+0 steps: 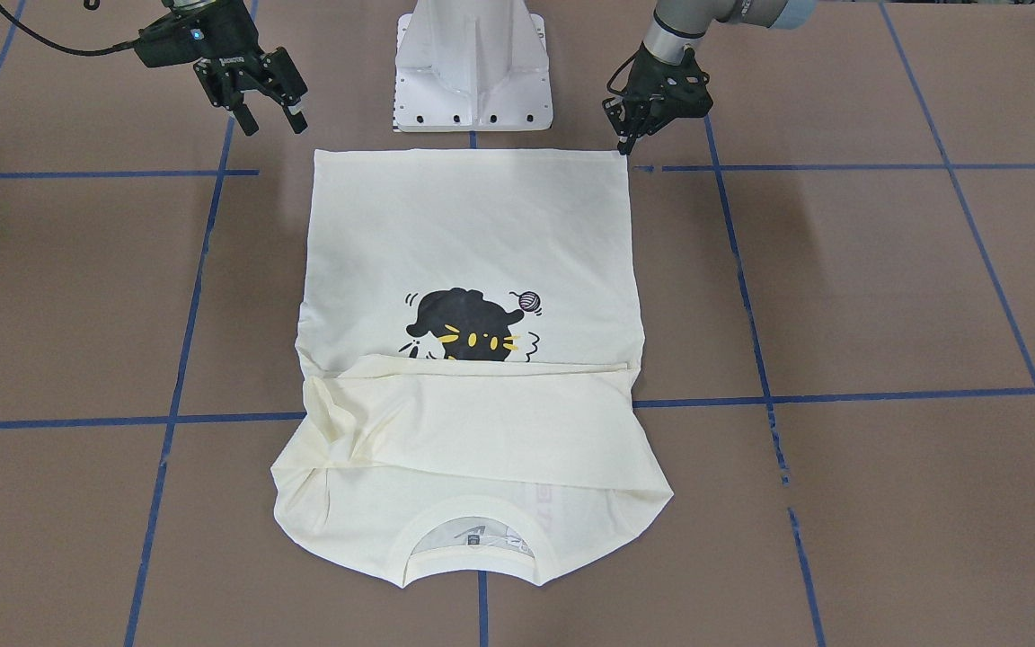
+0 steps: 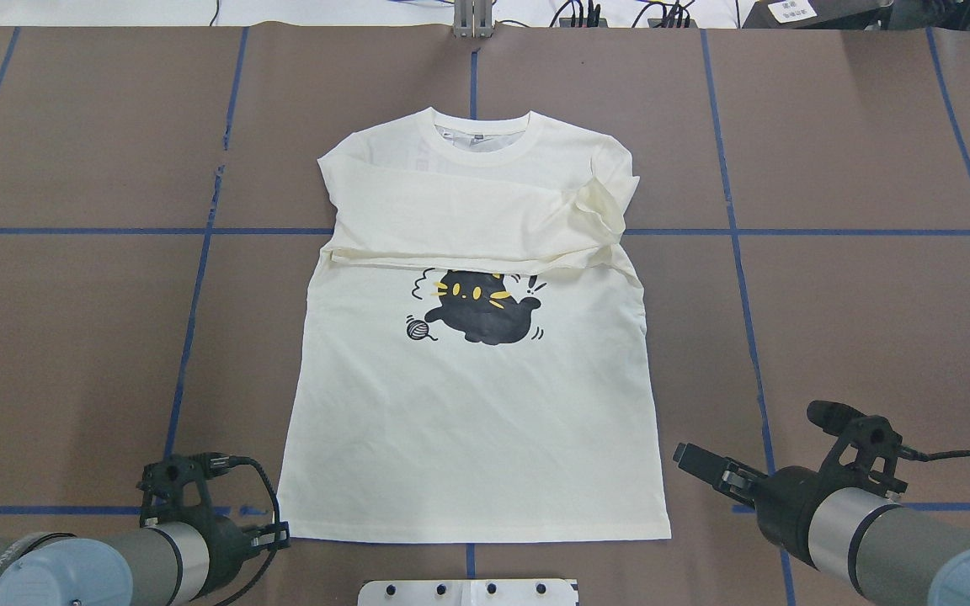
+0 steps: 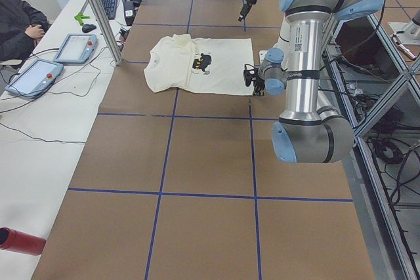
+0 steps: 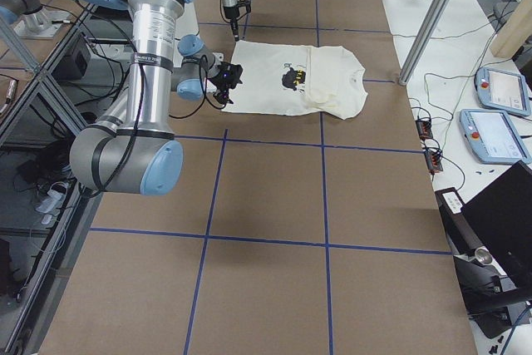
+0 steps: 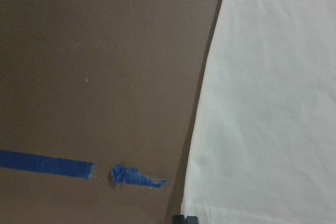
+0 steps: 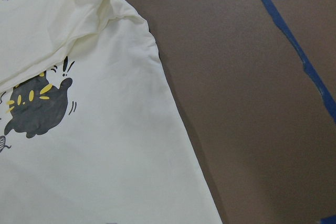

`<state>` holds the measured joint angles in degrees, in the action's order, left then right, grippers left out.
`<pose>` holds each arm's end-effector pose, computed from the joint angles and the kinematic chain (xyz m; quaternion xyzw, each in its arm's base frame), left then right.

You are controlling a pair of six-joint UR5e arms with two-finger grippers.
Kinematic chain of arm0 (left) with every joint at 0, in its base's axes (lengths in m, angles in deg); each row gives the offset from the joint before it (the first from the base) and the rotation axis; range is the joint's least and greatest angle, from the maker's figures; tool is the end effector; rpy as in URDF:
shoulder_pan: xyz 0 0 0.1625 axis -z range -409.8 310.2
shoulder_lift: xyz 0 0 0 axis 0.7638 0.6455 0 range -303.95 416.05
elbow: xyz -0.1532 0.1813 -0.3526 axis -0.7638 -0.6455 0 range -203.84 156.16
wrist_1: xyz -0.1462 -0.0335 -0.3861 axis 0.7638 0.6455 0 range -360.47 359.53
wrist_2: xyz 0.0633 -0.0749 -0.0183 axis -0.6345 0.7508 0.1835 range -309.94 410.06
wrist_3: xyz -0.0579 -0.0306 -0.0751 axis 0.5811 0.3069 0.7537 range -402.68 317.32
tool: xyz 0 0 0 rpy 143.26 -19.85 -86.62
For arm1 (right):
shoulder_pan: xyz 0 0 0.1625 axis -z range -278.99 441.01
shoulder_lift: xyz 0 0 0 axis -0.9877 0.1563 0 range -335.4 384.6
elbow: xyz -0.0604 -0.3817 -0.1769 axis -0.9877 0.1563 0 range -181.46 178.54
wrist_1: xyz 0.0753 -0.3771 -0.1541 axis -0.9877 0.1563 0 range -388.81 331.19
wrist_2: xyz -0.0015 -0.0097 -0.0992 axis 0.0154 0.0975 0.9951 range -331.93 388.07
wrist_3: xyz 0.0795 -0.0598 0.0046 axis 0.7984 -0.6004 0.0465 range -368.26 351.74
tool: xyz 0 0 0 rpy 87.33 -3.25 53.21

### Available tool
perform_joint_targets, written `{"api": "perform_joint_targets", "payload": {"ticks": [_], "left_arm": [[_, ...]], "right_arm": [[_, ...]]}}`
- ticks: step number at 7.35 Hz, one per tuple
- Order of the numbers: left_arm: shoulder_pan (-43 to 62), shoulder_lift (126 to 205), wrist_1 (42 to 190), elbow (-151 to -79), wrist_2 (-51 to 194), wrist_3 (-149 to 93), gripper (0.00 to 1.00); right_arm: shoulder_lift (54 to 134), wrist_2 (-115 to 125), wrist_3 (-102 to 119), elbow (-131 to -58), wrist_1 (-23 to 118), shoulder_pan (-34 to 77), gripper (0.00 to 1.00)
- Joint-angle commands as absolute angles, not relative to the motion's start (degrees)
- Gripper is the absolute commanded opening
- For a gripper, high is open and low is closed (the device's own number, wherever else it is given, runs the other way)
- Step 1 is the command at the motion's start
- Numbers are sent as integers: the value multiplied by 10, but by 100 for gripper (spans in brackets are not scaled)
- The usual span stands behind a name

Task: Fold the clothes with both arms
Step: 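Grasp both hem corners with the left and right grippers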

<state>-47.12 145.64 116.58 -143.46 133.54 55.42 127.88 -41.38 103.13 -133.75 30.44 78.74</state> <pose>0.4698 -0.1667 0.3682 0.0279 0.4725 -0.1094 0.8741 -0.3692 -0.1831 0.3468 0.0711 -0.5091 0.2619 0.8168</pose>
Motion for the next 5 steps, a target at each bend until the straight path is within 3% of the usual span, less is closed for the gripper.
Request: {"api": "perform_joint_targets", "payload": {"ticks": [1,4,5], "left_arm": [[-471,1457,1162,-1456,1336,554,0],[-470,1467,1162,-1467,1337,556,0],[-470,1467,1162,-1470,1337,558,0]], "right_arm": [[1263,-408,1116,-1337,361,807,75],[1166,-392,1174,-1333,567,859,73],[1160,-378,1179,-1316,573,873,73]]}}
